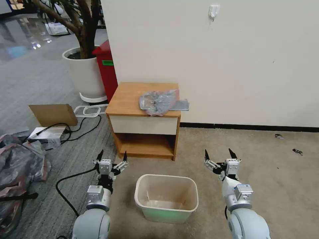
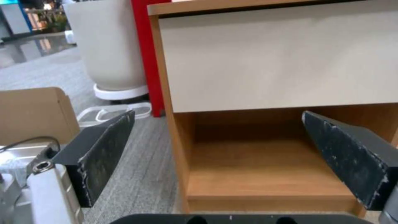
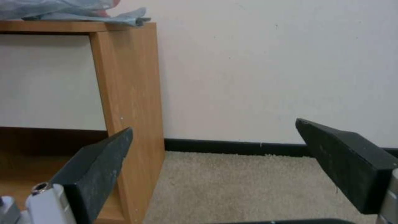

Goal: Pick up the garbage bag from the table and place it over the trash can.

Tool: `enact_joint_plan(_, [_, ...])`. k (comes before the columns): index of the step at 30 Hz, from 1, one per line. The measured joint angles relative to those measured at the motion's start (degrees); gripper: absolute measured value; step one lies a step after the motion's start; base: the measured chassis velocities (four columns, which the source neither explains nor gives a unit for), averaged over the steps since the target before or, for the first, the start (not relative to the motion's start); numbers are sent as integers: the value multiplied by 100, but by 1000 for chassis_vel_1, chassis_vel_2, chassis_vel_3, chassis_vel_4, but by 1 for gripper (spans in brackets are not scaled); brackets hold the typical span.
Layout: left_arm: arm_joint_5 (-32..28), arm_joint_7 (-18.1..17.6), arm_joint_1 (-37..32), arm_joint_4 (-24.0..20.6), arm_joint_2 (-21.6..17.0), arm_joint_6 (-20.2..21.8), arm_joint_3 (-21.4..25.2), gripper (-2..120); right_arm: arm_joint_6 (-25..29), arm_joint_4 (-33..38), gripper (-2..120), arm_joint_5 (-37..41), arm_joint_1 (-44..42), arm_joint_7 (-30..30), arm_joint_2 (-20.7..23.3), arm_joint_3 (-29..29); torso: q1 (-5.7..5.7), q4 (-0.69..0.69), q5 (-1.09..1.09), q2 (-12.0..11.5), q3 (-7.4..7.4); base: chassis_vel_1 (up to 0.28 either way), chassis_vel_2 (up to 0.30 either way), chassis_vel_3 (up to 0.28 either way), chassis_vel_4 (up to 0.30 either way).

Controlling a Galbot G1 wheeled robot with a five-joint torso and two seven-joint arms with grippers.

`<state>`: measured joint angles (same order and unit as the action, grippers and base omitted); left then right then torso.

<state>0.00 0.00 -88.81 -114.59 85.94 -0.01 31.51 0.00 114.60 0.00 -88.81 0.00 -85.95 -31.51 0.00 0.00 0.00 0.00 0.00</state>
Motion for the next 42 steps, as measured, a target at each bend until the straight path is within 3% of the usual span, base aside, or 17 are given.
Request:
enact_joint_plan(8, [-110, -61, -163, -258, -79, 80, 53, 100, -76, 309, 100, 186, -116, 20, 3, -149, -1, 0, 0, 0, 0, 0, 0, 0, 0])
enact_joint_plan(11, [-342, -197, -499, -765, -248, 277, 168, 100, -228, 870, 100, 536, -343, 93, 7, -428, 0, 0, 0, 0, 0, 0, 0, 0, 0])
enact_joint_plan(13, [-389, -226, -566, -874, -281, 318, 191, 100, -260, 988, 100, 610, -389, 109, 8, -488, 0, 0, 0, 0, 0, 0, 0, 0, 0])
enact_joint_plan(16, [-650, -378, -978, -1485, -474, 535, 328, 100, -481, 1786, 100, 1111, -708, 213, 15, -885, -1, 1, 5, 1, -1, 0, 0, 0, 0])
enact_joint_plan(19, [-690, -413, -1074, -1618, -522, 600, 344, 100, -587, 2171, 100, 1351, -865, 259, 21, -1078, 0, -1, -7, 0, -1, 0, 0, 0, 0])
enact_joint_plan(21, [-760, -488, -1234, -1911, -626, 701, 399, 100, -708, 2284, 100, 1625, -903, 303, 74, -1039, -1, -2, 1, 1, -1, 0, 0, 0, 0])
enact_joint_plan(27, [-878, -606, -1538, -2388, -798, 888, 489, 100, -815, 2211, 100, 1953, -869, 326, 224, -810, -1, 0, 2, 1, -1, 0, 0, 0, 0])
enact_joint_plan(28, [-913, -636, -1601, -2497, -841, 937, 519, 100, -841, 2163, 100, 2070, -835, 327, 265, -767, 0, 0, -6, 1, -1, 0, 0, 0, 0])
enact_joint_plan(30, [-1013, -715, -1772, -2787, -963, 1070, 611, 100, -914, 2035, 100, 2508, -693, 334, 380, -667, 0, -2, 4, 1, -1, 0, 0, 0, 0])
enact_joint_plan(37, [-1201, -870, -2072, -2928, -1184, 1343, 773, 100, -1077, 1097, 100, 4880, 803, 683, 758, -246, -1, 0, 0, 1, 0, 0, 0, 0, 0])
enact_joint_plan(40, [-1203, -870, -2072, -2927, -1185, 1344, 775, 100, -1082, 750, 100, 5511, 1294, 824, 766, -50, 0, 0, 0, 1, 0, 0, 0, 0, 0])
enact_joint_plan(42, [-1348, -787, -2301, -2914, -1234, 1043, 1054, 100, -1080, 250, 100, 6335, 1931, 1062, 710, 230, 0, 0, -3, 1, 1, 0, 0, 0, 0])
